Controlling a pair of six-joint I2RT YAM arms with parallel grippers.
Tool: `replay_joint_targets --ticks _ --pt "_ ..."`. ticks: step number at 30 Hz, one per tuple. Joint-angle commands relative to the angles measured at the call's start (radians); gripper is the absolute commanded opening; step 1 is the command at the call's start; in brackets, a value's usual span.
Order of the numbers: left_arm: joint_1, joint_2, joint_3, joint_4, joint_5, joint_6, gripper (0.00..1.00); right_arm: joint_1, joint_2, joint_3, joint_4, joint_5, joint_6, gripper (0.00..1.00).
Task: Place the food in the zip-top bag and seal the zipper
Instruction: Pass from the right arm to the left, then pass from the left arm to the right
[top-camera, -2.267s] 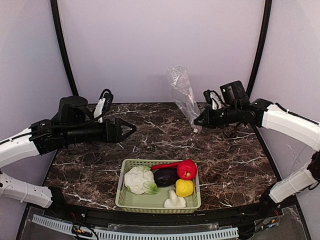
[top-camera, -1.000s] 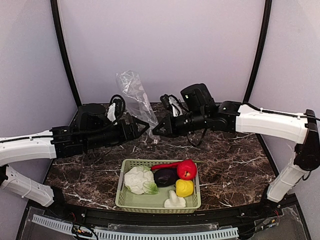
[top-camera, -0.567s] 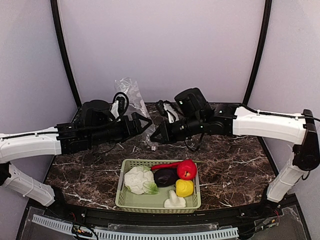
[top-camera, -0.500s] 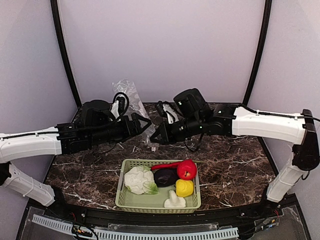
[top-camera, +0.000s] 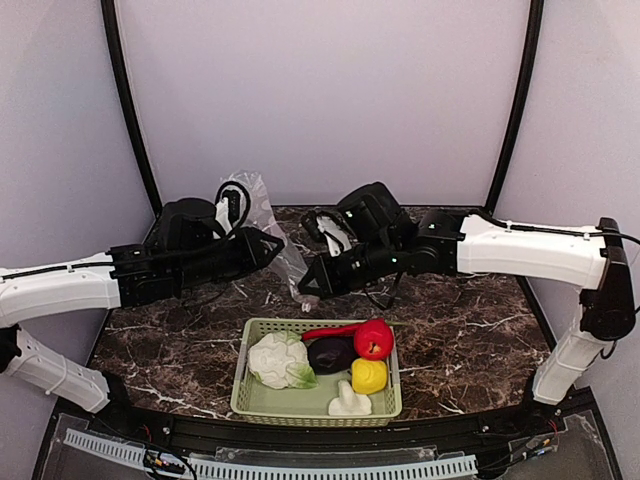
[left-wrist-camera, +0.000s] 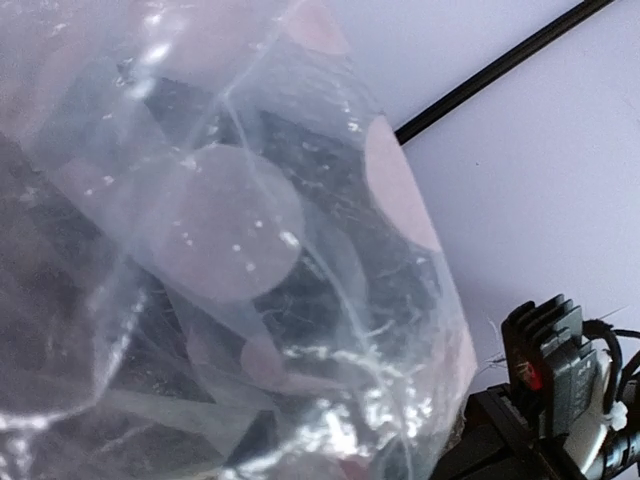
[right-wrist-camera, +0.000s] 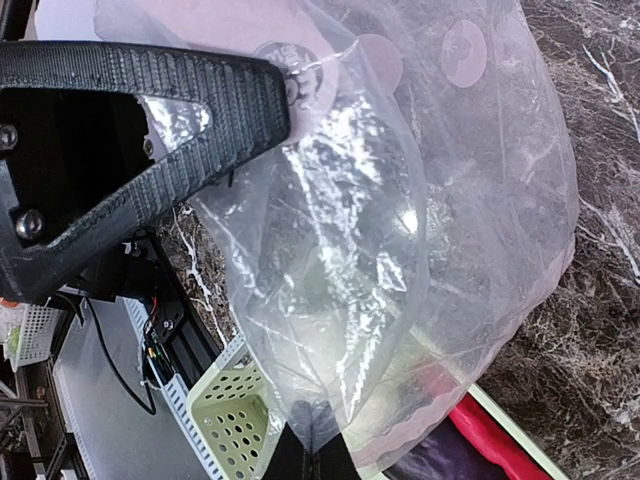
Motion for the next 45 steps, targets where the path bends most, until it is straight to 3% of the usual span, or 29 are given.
replay_joint_targets --ticks 1,4,7,9,12,15,23,34,45 --pt "0.018 -0.044 0.005 -0.033 -0.047 0.005 0.18 0.017 0.004 0.023 -0.015 0.016 -0.028 0.0" --pt "0.022 -0.048 0.003 -0.035 -0.053 0.003 0.04 0.022 -0.005 0.023 -0.023 0.018 -0.04 0.09" --pt "0.024 -0.054 0.0 -0.035 -0.058 -0.002 0.01 0.033 -0.021 0.017 -0.037 0.04 -0.052 0.37" --pt "0.025 -0.056 -0.001 -0.036 -0.062 -0.004 0.01 0.05 -0.033 0.016 -0.054 0.076 -0.059 0.49" --pt "0.026 -0.056 -0.004 -0.036 -0.068 -0.01 0.01 0.075 -0.04 0.018 -0.088 0.141 -0.063 0.54" --pt "0.026 -0.053 -0.007 -0.035 -0.072 -0.017 0.01 0.1 -0.033 0.025 -0.116 0.203 -0.049 0.52" --pt "0.028 -0.041 -0.007 -0.036 -0.072 -0.03 0.01 0.152 0.0 0.062 -0.149 0.321 0.006 0.35" --pt "0.028 -0.039 -0.007 -0.035 -0.079 -0.032 0.01 0.173 0.058 0.121 -0.169 0.366 0.033 0.26" --pt "0.028 -0.05 -0.012 -0.07 -0.089 -0.028 0.01 0.173 0.071 0.132 -0.202 0.43 0.069 0.08"
